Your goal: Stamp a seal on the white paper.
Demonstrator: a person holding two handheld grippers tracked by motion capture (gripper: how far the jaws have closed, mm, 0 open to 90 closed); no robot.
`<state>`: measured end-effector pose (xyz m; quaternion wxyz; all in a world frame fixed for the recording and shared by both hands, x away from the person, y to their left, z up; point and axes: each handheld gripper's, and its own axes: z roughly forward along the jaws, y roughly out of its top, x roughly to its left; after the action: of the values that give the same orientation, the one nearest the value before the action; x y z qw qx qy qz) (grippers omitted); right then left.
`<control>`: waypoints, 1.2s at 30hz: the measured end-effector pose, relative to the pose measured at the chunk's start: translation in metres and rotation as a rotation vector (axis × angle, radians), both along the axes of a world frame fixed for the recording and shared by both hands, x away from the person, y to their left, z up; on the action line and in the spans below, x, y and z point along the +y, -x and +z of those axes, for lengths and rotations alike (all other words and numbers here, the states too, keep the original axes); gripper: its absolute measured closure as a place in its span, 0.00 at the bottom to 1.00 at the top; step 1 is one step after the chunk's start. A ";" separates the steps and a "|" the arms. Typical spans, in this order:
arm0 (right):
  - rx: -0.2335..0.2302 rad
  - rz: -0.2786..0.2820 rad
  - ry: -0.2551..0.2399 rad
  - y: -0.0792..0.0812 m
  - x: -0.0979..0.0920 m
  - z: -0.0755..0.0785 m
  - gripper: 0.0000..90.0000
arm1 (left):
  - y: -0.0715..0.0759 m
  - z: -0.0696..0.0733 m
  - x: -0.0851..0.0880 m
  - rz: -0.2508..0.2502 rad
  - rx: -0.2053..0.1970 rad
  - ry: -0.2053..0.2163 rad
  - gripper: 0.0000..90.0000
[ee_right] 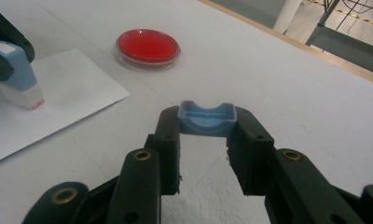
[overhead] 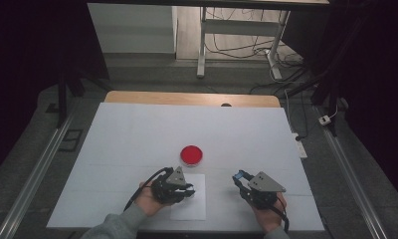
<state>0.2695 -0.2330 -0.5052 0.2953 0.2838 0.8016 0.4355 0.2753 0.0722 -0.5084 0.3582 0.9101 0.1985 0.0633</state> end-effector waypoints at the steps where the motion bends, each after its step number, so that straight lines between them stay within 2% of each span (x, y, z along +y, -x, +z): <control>1: 0.000 0.000 0.000 0.000 0.000 0.000 0.73 | 0.000 0.000 0.000 0.000 0.000 0.000 0.85; 15: -0.003 -0.002 -0.003 0.000 0.000 0.001 0.73 | 0.000 0.001 0.001 0.005 0.000 0.011 0.85; 18: -0.006 -0.004 -0.007 0.001 -0.001 0.002 0.73 | 0.001 0.011 0.006 0.019 -0.004 0.089 0.85; 19: -0.009 -0.004 -0.007 0.001 -0.001 0.002 0.73 | 0.001 0.015 0.007 0.020 -0.008 0.103 0.85; 24: -0.013 -0.002 -0.012 0.001 -0.001 0.003 0.73 | 0.002 0.031 0.015 0.033 -0.024 0.157 0.85; 28: -0.011 -0.001 -0.009 0.001 0.000 0.003 0.73 | 0.002 0.041 0.022 0.054 -0.019 0.209 0.85; 36: -0.008 0.002 -0.008 0.001 0.001 0.002 0.73 | 0.002 0.051 0.036 0.100 -0.014 0.271 0.84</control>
<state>0.2681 -0.2324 -0.5029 0.2971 0.2824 0.7989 0.4401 0.2735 0.1084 -0.4579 0.4757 0.8418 0.2478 0.0600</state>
